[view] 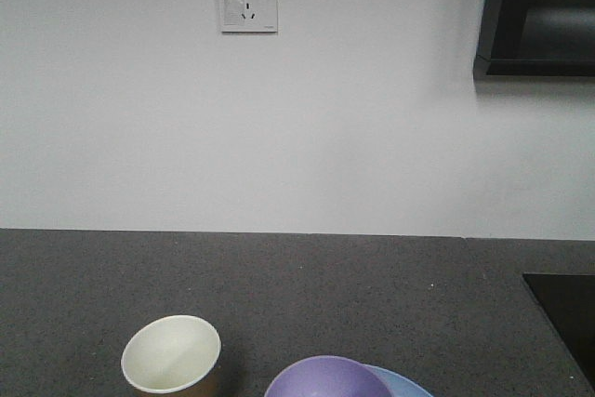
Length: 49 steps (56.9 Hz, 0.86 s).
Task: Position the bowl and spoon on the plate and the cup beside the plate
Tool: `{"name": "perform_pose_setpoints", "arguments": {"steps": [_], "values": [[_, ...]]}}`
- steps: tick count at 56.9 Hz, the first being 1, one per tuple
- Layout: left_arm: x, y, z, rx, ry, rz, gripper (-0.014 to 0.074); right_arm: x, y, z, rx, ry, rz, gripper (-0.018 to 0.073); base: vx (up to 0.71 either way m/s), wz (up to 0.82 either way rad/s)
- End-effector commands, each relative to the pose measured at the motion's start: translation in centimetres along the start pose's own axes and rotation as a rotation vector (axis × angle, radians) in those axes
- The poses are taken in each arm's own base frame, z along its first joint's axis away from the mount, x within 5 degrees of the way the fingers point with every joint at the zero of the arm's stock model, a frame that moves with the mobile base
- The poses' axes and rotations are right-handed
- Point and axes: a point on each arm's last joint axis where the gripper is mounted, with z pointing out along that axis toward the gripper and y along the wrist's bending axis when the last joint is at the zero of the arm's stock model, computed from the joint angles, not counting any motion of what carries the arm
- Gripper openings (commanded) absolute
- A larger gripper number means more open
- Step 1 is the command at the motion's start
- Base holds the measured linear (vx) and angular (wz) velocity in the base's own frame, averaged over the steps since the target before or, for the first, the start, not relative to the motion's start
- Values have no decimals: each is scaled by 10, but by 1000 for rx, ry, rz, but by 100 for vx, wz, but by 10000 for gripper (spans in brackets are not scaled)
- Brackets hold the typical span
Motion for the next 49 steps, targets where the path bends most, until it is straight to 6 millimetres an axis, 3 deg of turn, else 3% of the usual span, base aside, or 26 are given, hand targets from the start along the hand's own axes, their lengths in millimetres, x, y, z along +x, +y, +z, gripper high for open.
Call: {"name": "perform_pose_setpoints", "arguments": {"steps": [1,49], "values": [[-17,2,-3,-10,-121,-11,-6,-9,0,-1,10,-109,-68,-8,0,0],[-17,2,-3,-10,-121,-11,-6,-9,3,-1,-49,-105,-74,-8,0,0]]}}
